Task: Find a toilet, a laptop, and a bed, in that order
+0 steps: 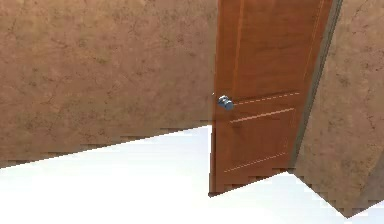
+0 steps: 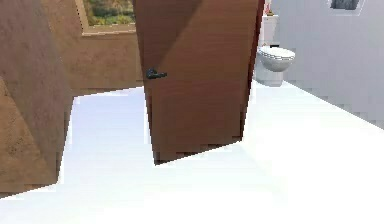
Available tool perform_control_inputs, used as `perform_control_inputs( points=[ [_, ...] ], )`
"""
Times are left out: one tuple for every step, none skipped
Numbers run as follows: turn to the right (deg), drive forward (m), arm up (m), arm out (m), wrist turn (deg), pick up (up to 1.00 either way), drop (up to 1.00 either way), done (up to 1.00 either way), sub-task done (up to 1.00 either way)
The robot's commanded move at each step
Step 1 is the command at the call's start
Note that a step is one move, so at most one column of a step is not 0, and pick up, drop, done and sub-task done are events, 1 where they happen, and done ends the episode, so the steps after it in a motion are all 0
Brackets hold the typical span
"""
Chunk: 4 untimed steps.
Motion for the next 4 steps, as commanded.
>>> perform_control_inputs(
  points=[
    [21.0, 0.0, 0.0, 0.0, 0.0, 0.0, 0.0, 0.0, 0.0],
    [0.0, 0.1, 0.0, 0.0, 0.0, 0.0, 0.0, 0.0, 0.0],
    [-36.0, 0.0, 0.0, 0.0, 0.0, 0.0, 0.0, 0.0, 0.0],
    [0.0, 0.5, 0.0, 0.0, 0.0, 0.0, 0.0, 0.0, 0.0]
  ],
)
